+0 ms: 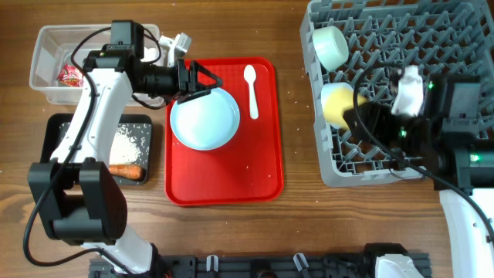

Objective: Sort waste into correct bins and load items into the dishwasher rack
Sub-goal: 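Grasp the light-blue plate on the red tray with the right gripper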

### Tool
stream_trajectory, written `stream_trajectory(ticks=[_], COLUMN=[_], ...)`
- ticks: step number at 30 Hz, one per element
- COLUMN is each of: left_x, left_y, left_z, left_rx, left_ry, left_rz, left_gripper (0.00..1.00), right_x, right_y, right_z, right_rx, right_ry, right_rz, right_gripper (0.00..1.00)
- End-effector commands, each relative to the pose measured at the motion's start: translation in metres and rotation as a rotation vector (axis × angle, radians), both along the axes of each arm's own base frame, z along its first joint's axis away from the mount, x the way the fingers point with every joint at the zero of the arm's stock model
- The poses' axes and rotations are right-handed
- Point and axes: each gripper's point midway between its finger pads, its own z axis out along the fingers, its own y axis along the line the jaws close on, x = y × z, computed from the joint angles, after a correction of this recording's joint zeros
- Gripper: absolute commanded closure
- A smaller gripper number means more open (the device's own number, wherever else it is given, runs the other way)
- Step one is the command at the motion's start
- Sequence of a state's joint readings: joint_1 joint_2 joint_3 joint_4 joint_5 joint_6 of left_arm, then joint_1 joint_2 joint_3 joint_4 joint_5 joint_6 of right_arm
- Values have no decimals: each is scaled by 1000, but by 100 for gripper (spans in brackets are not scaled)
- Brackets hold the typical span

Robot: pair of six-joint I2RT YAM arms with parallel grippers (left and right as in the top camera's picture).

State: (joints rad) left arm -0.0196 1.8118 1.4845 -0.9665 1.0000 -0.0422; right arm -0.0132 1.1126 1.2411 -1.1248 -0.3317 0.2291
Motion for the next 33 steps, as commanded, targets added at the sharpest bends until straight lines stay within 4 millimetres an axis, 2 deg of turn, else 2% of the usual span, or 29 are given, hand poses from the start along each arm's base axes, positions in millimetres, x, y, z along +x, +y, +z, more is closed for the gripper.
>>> stream_trajectory(ticks=[1, 3, 7, 11, 12, 13, 14, 15, 17, 19, 21, 22, 24, 26, 28, 29, 30, 33], left_x=[4, 4, 2, 2, 2, 2, 2, 2, 1, 0, 0, -1, -1, -5, -10, -15, -19, -31], left_y=[19, 23, 28, 31, 31, 31, 31, 31, 31, 34, 40, 44, 55, 68, 85, 97, 106, 131], left_z=[-16, -20, -26, -29, -29, -29, -29, -29, -29, -31, -31, -28, -11, 10, 29, 40, 48, 69], left_rx=[160, 190, 236, 256, 259, 259, 259, 259, 259, 279, 326, 350, 419, 492, 574, 625, 658, 747], left_ry=[-5, 2, 17, 19, 19, 20, 20, 20, 23, 28, 17, 2, -63, -136, -166, -184, -193, -211], left_rz=[45, 52, 62, 66, 67, 67, 67, 67, 67, 71, 85, 94, 129, 180, 276, 339, 386, 532], left_gripper=[42, 41, 41, 40, 40, 39, 38, 37, 37, 37, 37, 37, 37, 36, 33, 31, 29, 24], right_x=[-12, -18, -22, -11, -9, -9, -9, -8, -3, 6, 18, 26, 41, 55, 62, 67, 70, 85], right_y=[-26, -28, -47, -49, -47, -45, -43, -39, -33, -25, -20, -13, 16, 50, 77, 99, 112, 171], right_z=[-26, -41, -74, -97, -101, -105, -108, -112, -111, -96, -70, -54, -22, -7, -7, -11, -14, -52], right_rx=[-132, -143, -237, -258, -262, -267, -271, -277, -279, -243, -238, -220, -153, -118, -93, -79, -73, -70], right_ry=[144, 238, 422, 493, 508, 520, 532, 543, 523, 475, 398, 344, 227, 129, 100, 89, 86, 110], right_rz=[-84, -93, -166, -160, -149, -134, -120, -103, -86, -73, -68, -44, 49, 117, 145, 167, 181, 202], right_gripper=[60, 57, 56, 55, 51, 44, 34, 19, 7, 7, 5, 6, 6, 6, 7, 9, 12, 23])
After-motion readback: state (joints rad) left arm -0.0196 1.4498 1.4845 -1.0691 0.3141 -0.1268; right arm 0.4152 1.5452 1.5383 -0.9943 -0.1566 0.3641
